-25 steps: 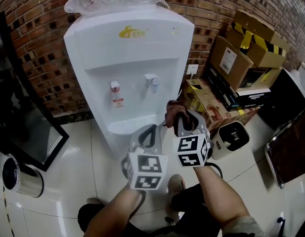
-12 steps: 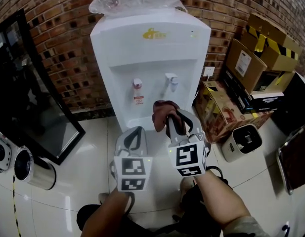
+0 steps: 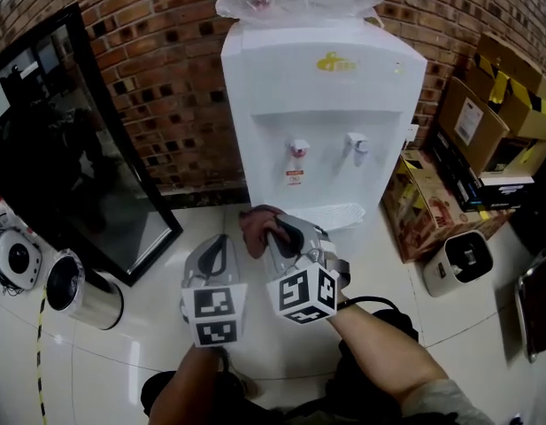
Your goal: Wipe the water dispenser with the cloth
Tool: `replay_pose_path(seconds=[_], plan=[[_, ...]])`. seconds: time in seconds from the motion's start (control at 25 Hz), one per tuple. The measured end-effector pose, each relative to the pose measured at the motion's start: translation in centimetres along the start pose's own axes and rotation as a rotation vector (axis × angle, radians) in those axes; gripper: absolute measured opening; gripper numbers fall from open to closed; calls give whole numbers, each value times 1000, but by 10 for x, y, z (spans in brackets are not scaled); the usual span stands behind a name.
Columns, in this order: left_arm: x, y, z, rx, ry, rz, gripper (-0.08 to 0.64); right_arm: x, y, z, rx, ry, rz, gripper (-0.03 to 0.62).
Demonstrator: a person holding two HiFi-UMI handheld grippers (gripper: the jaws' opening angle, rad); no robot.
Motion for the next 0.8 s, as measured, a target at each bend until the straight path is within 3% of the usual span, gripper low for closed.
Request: replay_pose_path(seconds=[0.24,0.4,0.8], plan=[[-21,-1,-5,15,-25,-29,0,-44,8,36,-74,-82,-100,72],[-21,-6,-4,34,-13,-42,0,-52,21,52,-147,-65,-170,72],[0,-18,6,61,46,-35,0,-22,41,42,-217,-5,-147,72]])
Point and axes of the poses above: the fingertips, and each gripper's own axes: z forward along the fingers, x to its right, y out of its underside, the point moved 8 cm from there along -z, backward along the fingers, and after that the axes turned 2 degrees about y, right-handed, at the moved point
